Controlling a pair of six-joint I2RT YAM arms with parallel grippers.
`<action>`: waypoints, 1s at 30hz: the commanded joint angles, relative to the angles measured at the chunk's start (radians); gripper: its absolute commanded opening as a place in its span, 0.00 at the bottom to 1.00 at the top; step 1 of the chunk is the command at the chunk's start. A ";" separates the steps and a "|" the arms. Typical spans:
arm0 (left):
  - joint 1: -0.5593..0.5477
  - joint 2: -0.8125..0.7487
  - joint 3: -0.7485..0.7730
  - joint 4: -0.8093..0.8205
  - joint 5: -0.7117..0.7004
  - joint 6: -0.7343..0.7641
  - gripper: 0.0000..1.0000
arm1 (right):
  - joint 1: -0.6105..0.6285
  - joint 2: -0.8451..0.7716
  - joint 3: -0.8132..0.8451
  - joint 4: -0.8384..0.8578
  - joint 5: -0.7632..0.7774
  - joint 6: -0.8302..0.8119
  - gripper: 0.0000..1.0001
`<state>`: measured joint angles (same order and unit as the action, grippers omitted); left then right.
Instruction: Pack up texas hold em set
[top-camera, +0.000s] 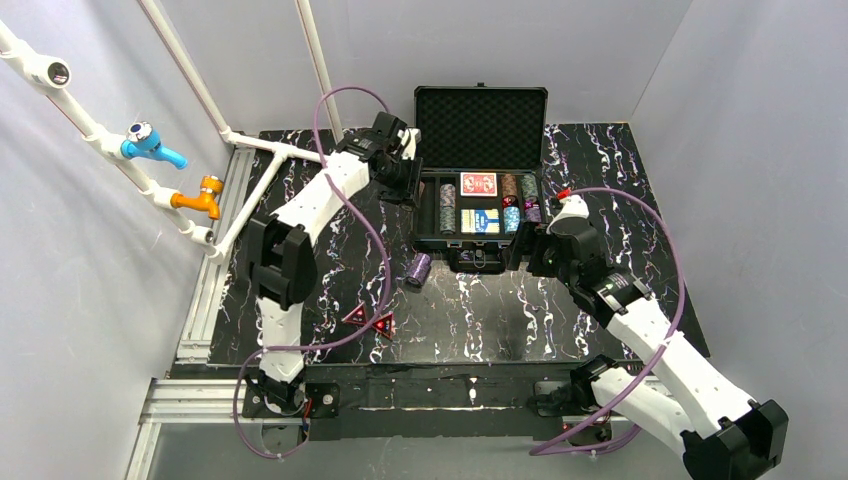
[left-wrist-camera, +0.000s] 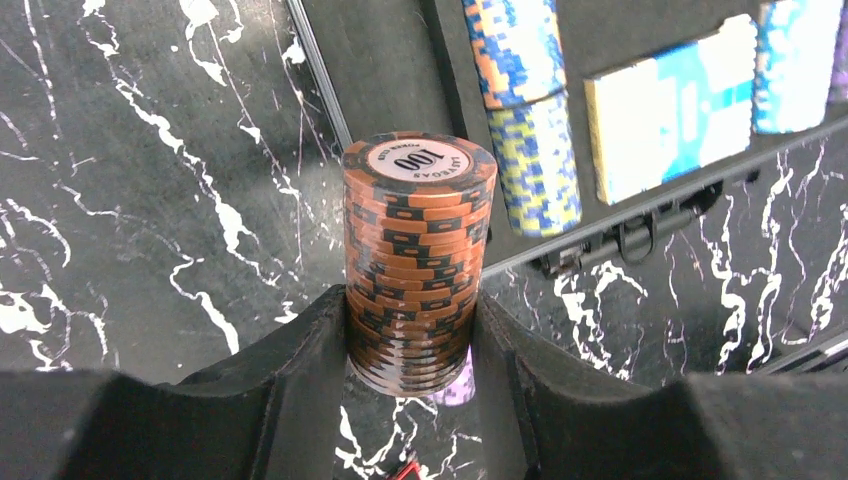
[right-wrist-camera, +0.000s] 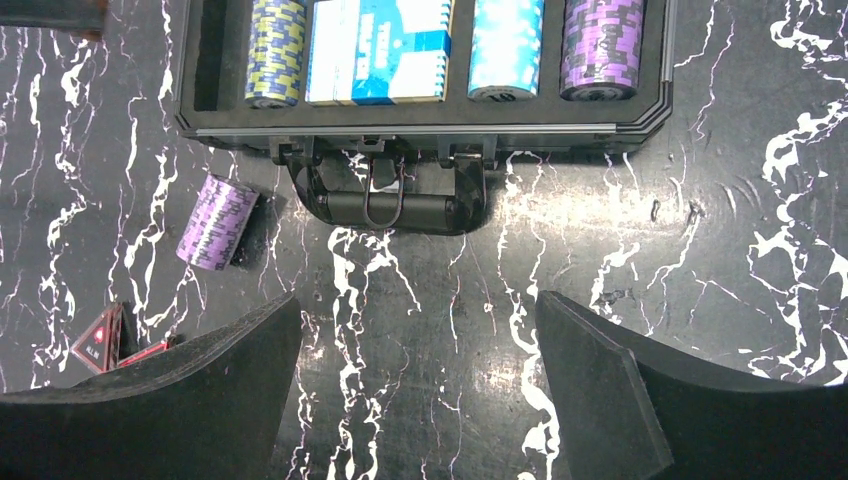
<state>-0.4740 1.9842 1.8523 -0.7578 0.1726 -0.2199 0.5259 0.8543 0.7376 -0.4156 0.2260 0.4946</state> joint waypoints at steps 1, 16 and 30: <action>-0.010 0.053 0.123 -0.008 -0.026 -0.089 0.00 | -0.001 -0.027 0.002 0.022 0.022 0.001 0.94; -0.023 0.225 0.300 0.011 -0.072 -0.205 0.00 | -0.002 -0.048 0.003 0.001 0.004 -0.001 0.94; -0.040 0.311 0.372 0.018 -0.159 -0.251 0.00 | -0.003 -0.074 -0.013 -0.018 0.009 -0.004 0.95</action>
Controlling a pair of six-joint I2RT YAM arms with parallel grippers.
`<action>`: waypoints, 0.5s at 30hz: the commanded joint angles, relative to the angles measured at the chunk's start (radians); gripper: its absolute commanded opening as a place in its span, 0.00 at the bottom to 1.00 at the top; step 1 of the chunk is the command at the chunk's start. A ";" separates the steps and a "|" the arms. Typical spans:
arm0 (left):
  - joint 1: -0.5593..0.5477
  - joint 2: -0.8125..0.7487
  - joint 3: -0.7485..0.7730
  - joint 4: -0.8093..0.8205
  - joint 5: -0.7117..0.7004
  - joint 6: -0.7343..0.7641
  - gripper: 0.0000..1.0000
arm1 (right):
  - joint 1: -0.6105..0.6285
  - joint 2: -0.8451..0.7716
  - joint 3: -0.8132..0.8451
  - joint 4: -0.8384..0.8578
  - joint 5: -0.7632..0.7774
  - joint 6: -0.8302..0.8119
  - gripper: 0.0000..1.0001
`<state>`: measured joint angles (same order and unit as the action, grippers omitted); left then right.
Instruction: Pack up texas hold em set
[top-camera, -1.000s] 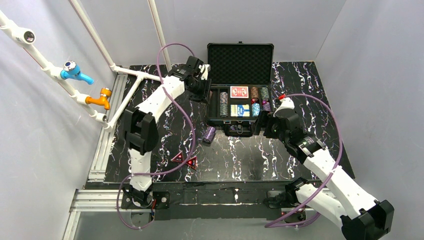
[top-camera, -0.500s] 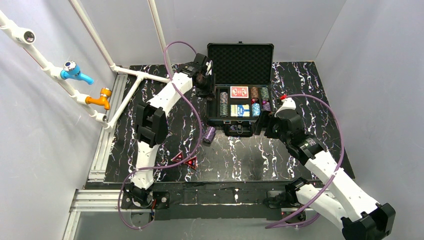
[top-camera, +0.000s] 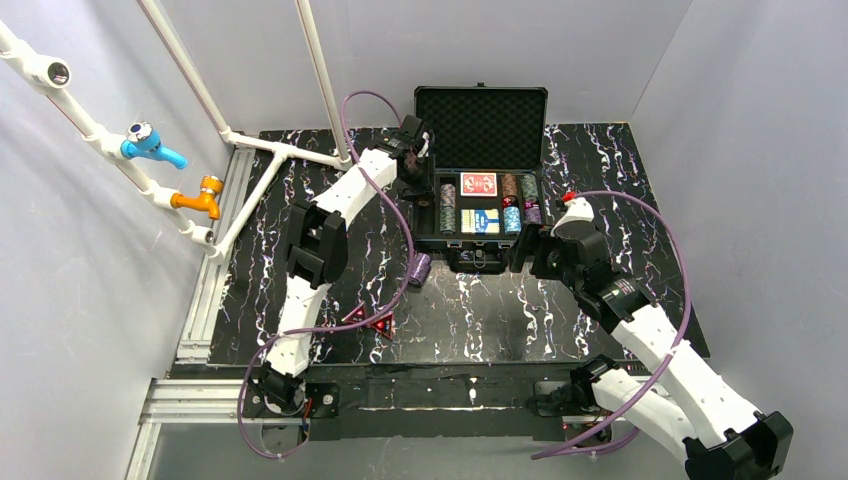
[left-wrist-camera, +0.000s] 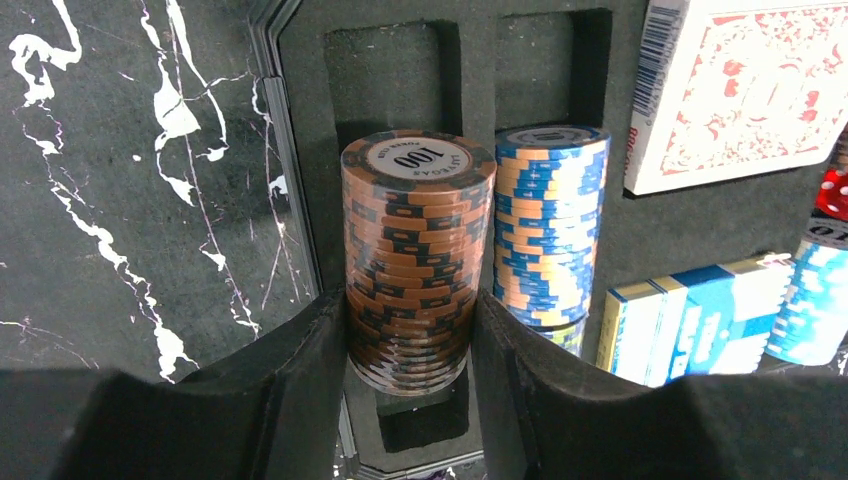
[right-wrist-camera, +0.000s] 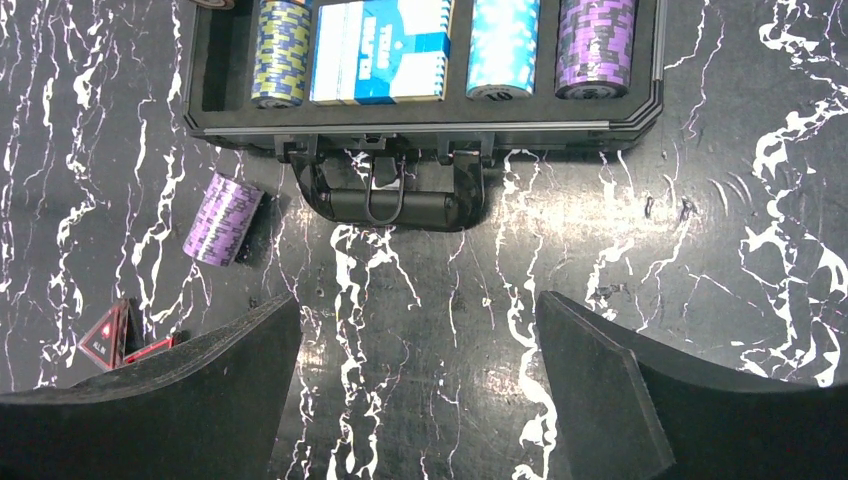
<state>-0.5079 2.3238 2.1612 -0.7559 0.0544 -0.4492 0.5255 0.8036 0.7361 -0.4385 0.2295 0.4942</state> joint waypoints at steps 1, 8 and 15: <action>-0.006 -0.025 0.064 0.017 -0.041 -0.022 0.01 | -0.001 -0.026 -0.013 0.004 0.007 -0.003 0.95; -0.006 -0.005 0.083 0.017 -0.078 -0.022 0.12 | -0.002 -0.032 -0.017 -0.004 0.008 -0.003 0.95; -0.005 0.011 0.123 0.017 -0.076 -0.016 0.45 | -0.002 -0.038 -0.014 -0.015 0.011 -0.003 0.95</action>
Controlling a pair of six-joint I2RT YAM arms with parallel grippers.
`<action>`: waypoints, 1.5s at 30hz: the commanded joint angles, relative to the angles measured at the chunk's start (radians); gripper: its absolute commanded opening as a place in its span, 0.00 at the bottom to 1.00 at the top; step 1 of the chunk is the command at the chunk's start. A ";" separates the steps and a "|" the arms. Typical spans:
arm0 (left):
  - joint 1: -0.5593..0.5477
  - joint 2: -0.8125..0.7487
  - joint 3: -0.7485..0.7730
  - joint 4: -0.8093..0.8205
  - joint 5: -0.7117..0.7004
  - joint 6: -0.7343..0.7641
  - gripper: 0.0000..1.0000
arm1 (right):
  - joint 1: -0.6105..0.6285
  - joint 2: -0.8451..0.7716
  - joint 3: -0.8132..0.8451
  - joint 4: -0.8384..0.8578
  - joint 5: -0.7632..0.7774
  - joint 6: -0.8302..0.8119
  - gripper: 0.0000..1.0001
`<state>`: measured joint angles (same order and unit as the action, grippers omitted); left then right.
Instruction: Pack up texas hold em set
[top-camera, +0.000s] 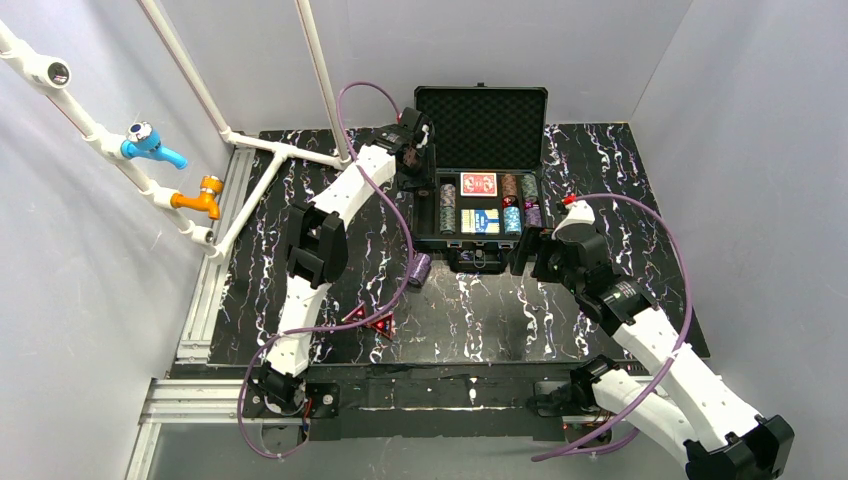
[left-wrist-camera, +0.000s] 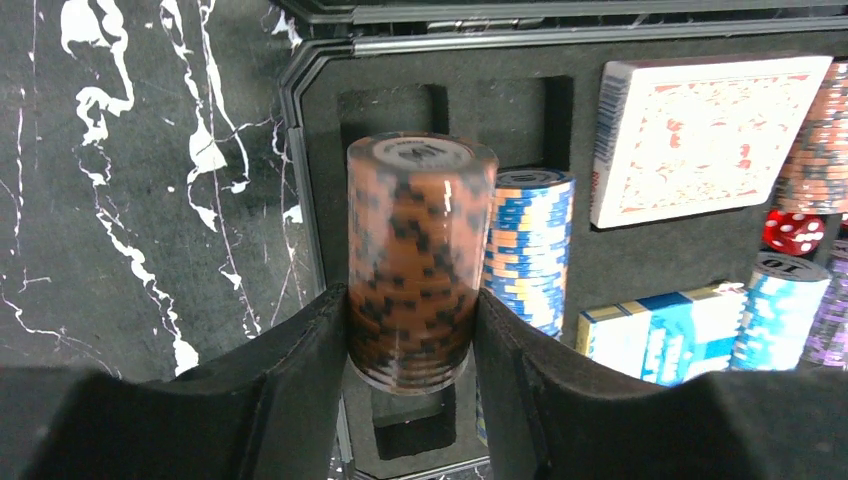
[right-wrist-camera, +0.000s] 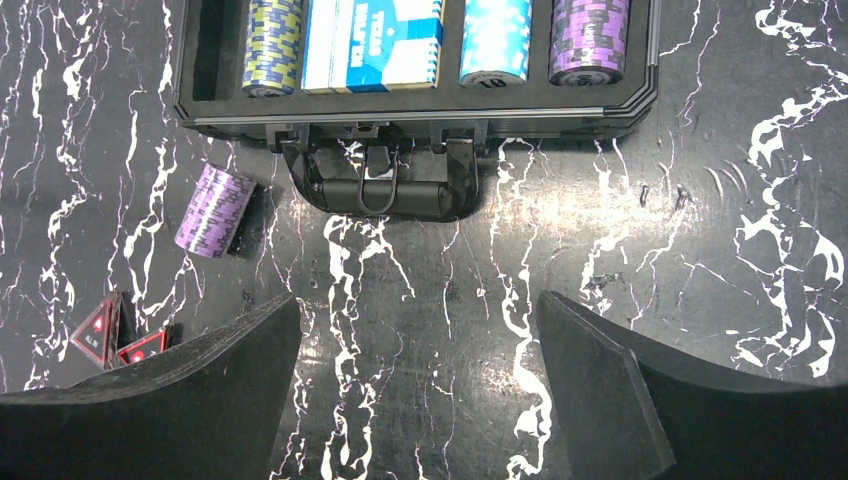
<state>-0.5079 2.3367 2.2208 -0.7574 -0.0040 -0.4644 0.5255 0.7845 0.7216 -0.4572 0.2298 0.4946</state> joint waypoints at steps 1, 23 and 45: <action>-0.006 0.000 0.067 0.018 -0.015 0.002 0.48 | -0.001 -0.020 0.001 0.003 0.012 -0.003 0.95; -0.019 -0.196 -0.190 0.037 -0.002 0.131 0.25 | -0.002 -0.021 -0.010 0.017 -0.005 0.016 0.95; -0.026 -0.075 -0.135 0.095 0.024 0.123 0.13 | -0.002 0.023 -0.008 0.029 -0.009 0.005 0.95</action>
<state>-0.5323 2.2475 2.0399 -0.6476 0.0315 -0.3363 0.5255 0.7986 0.7212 -0.4679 0.2138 0.5045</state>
